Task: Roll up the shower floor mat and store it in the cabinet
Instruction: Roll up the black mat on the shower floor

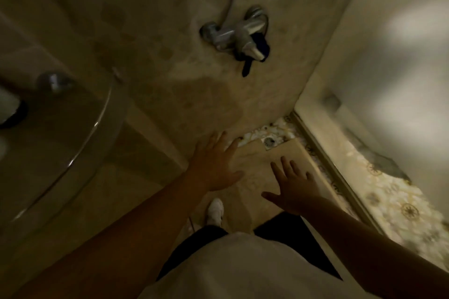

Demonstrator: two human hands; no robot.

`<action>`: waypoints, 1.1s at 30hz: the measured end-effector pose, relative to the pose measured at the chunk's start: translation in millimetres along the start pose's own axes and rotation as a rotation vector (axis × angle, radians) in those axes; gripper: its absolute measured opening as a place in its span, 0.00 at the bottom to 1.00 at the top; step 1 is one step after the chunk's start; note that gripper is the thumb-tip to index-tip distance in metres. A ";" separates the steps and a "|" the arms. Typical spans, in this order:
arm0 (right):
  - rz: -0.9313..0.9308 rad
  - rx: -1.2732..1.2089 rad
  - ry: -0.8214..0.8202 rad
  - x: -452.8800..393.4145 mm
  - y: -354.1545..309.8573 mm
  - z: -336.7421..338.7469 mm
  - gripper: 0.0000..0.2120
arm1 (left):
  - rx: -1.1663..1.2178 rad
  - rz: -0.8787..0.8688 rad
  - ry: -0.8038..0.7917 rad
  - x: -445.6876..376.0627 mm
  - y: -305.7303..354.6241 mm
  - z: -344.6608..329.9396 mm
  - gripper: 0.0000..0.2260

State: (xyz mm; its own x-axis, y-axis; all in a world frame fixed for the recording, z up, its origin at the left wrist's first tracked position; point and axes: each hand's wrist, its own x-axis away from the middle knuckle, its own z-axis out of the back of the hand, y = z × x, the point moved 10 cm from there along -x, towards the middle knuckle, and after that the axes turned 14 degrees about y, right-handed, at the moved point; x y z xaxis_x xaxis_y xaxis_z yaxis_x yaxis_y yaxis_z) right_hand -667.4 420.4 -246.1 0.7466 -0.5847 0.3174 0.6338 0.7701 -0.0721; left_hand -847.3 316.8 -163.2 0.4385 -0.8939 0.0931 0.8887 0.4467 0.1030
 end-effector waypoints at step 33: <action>-1.129 -0.477 0.100 103.3 214.7 4.3 0.49 | -0.203 -1.258 -0.210 -211.9 355.2 -28.4 0.43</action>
State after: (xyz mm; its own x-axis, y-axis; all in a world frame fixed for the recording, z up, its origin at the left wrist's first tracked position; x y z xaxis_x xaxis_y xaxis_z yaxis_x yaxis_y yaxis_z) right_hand -455.1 526.4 -224.7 -0.2699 -0.8955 0.3540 0.9289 -0.3389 -0.1490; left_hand -620.8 663.8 -174.4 -0.7225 -0.6626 0.1972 0.6858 -0.7230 0.0834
